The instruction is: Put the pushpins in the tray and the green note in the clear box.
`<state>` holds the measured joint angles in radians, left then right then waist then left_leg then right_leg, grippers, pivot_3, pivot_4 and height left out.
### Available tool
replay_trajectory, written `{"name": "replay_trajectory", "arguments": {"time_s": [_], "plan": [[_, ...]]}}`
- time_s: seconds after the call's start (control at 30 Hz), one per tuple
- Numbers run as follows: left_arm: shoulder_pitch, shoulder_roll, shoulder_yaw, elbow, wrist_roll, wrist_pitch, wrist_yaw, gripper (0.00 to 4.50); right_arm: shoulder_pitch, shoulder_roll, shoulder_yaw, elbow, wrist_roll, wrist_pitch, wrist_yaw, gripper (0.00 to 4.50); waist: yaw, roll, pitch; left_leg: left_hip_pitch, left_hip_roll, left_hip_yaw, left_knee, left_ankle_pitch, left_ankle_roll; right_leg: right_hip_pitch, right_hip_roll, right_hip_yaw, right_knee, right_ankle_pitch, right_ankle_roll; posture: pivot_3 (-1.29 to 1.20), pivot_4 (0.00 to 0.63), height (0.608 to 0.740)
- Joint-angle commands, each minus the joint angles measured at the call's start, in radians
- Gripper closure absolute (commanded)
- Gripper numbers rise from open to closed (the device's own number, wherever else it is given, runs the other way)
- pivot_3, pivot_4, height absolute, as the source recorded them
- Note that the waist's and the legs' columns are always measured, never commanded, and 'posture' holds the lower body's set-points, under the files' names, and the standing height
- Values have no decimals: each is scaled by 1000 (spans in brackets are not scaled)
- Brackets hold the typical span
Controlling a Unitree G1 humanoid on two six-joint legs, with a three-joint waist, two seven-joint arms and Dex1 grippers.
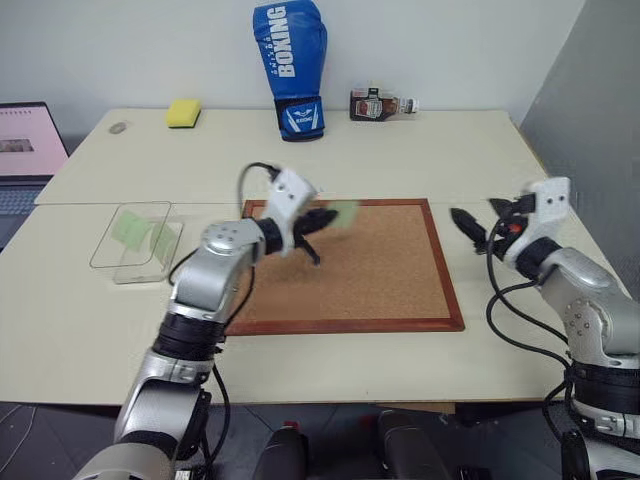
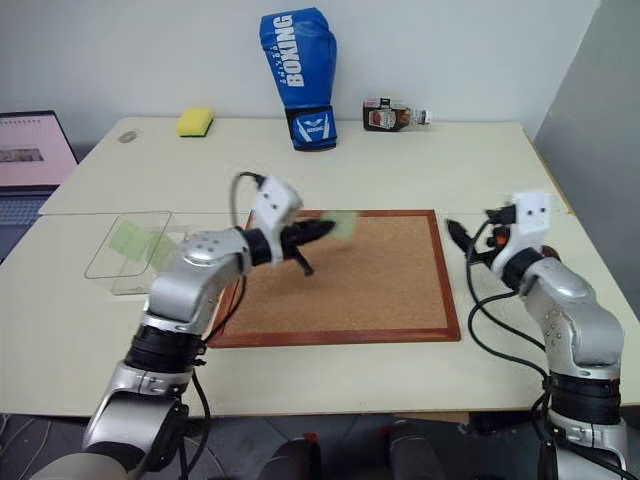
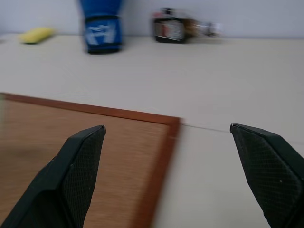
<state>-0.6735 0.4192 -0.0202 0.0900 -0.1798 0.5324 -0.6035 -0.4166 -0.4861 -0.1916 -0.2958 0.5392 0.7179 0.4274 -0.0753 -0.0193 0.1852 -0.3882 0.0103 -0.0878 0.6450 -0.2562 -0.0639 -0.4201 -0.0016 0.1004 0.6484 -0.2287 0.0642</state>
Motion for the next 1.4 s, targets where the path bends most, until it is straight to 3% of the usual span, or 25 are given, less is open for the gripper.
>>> {"name": "replay_trajectory", "arguments": {"time_s": [0.03,0.23,0.37,0.67,0.8,1.4], "plan": [[-13,26,152,7,30,19,188,4500,-62,29,53,-125,122,64,56,46,-2,0,0,0,0,0,0,0,0,0,0,0,0,0,0,0,150,740],[-17,20,338,-23,50,84,453,4500,-173,92,104,-184,296,166,84,46,9,0,0,-3,0,-3,0,0,0,0,-1,-3,-1,0,0,0,150,740],[-9,36,489,35,65,85,647,4500,-219,116,143,-195,328,176,94,46,18,0,0,-3,0,-5,0,0,0,-1,-1,-5,-1,0,0,0,150,740],[-20,20,604,108,-15,123,725,4500,-247,132,190,-188,314,133,113,46,33,-2,0,-4,-1,-7,1,0,-1,0,-1,-8,-1,0,0,0,150,740],[-26,20,580,140,-51,131,683,4500,-241,130,192,-189,306,125,109,46,33,-2,0,-4,-1,-8,1,0,-1,0,-1,-9,-1,1,-1,0,150,740],[-25,4,541,116,-64,129,754,1214,-235,113,169,-172,306,116,74,0,30,-2,0,-4,0,-8,0,1,-1,0,-1,-9,-1,4,-6,0,150,740]]}}
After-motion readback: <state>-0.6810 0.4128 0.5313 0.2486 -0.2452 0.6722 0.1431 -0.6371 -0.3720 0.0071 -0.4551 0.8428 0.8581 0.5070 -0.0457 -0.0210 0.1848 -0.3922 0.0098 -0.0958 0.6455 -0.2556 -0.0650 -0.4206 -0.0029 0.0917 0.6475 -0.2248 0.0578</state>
